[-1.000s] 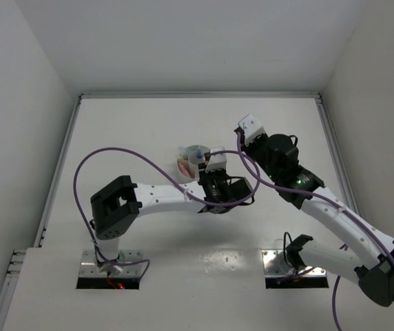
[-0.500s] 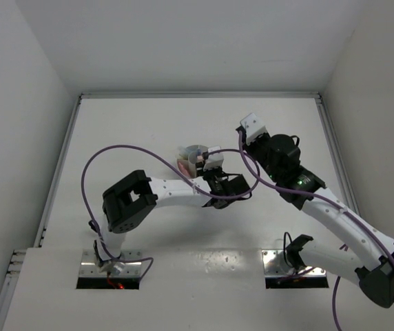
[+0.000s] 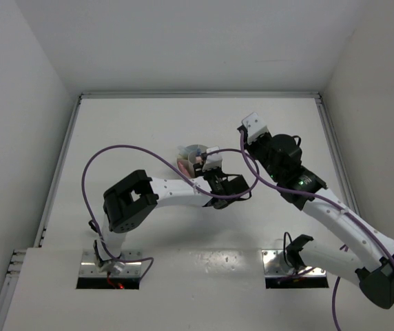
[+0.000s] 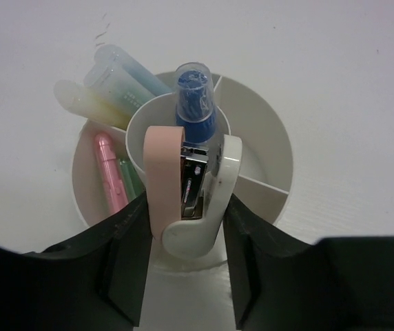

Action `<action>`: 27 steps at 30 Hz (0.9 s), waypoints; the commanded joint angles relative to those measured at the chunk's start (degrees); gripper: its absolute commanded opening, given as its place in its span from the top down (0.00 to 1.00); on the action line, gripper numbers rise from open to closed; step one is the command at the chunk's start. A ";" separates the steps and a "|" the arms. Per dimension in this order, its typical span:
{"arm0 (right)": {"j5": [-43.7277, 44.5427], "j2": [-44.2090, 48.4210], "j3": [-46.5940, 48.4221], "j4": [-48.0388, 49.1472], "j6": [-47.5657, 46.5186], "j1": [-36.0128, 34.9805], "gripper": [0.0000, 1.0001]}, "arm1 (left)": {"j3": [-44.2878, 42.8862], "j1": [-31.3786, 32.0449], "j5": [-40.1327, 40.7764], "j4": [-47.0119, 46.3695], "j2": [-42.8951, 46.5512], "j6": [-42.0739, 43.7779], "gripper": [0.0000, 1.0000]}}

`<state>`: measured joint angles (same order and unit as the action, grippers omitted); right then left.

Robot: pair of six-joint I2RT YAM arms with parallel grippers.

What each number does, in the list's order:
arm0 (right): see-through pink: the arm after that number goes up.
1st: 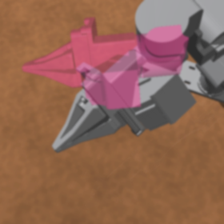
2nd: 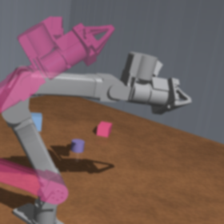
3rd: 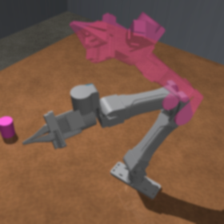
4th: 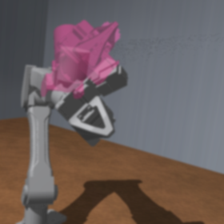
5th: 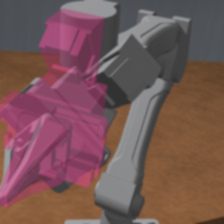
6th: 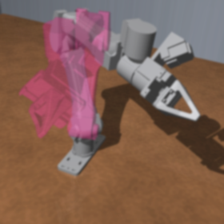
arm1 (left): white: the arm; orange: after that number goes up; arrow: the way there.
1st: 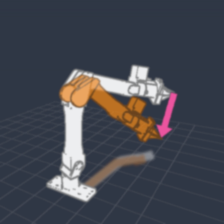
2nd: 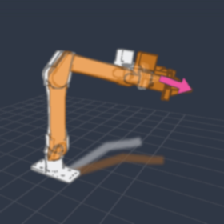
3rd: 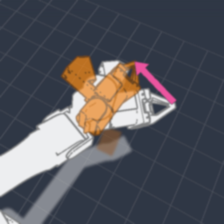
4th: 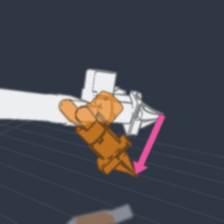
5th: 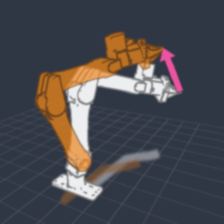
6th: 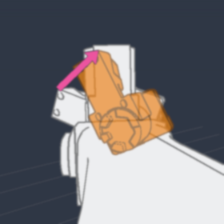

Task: Sort the stationery into containers
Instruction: Place the stapler in the storage box.

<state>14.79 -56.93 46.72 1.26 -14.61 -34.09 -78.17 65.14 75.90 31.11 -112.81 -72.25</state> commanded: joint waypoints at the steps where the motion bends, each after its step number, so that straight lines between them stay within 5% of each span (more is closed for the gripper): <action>1: 0.24 0.94 0.13 2.00 -0.24 0.34 0.83 | -1.90 -0.46 2.24 1.49 -0.12 -3.25 0.48; 14: 0.24 1.47 0.13 2.00 -0.24 0.34 0.83 | -1.90 0.77 3.38 3.08 1.63 -4.30 0.48; 21: 0.24 1.47 0.13 2.00 -0.24 0.34 0.83 | -2.42 0.77 3.38 3.08 1.63 -4.30 0.89; 27: 0.24 1.99 0.13 2.00 -0.24 0.34 0.83 | -2.42 1.30 5.39 3.08 1.63 -3.78 0.99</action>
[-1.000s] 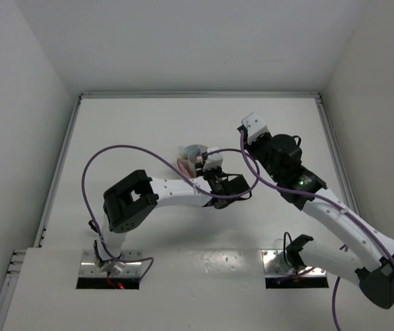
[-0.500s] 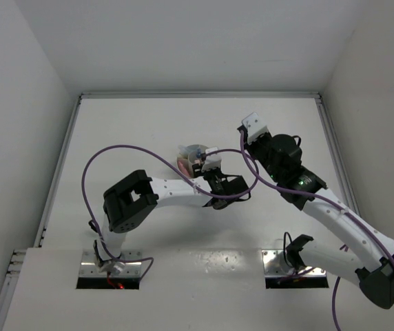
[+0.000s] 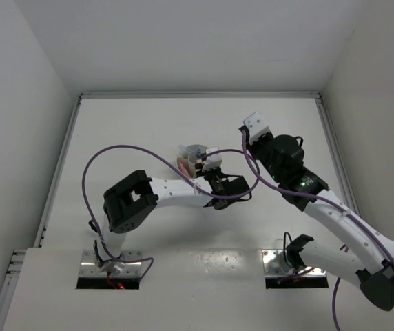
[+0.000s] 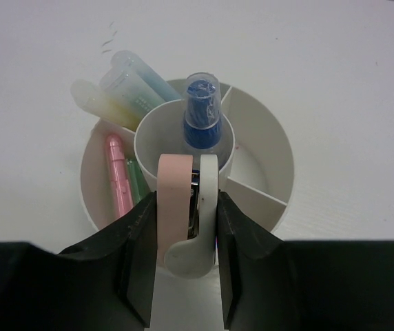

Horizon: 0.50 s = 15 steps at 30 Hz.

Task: Sort the stationery into containers
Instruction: Place the stapler in the storage box.

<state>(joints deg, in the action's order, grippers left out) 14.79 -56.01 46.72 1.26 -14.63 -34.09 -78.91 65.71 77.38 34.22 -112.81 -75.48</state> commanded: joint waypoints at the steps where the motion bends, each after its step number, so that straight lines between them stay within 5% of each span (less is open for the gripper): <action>1: 0.24 1.08 0.13 2.00 -0.22 0.34 0.83 | -1.68 0.73 3.91 -0.03 1.63 -0.02 1.00; 15: 0.24 1.08 0.13 2.00 -0.22 0.34 0.83 | -2.21 2.93 12.17 -0.03 -1.44 0.43 1.00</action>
<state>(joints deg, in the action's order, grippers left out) 14.79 -55.83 46.72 1.26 -14.63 -34.09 -79.88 68.27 82.52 34.20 -113.03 -74.37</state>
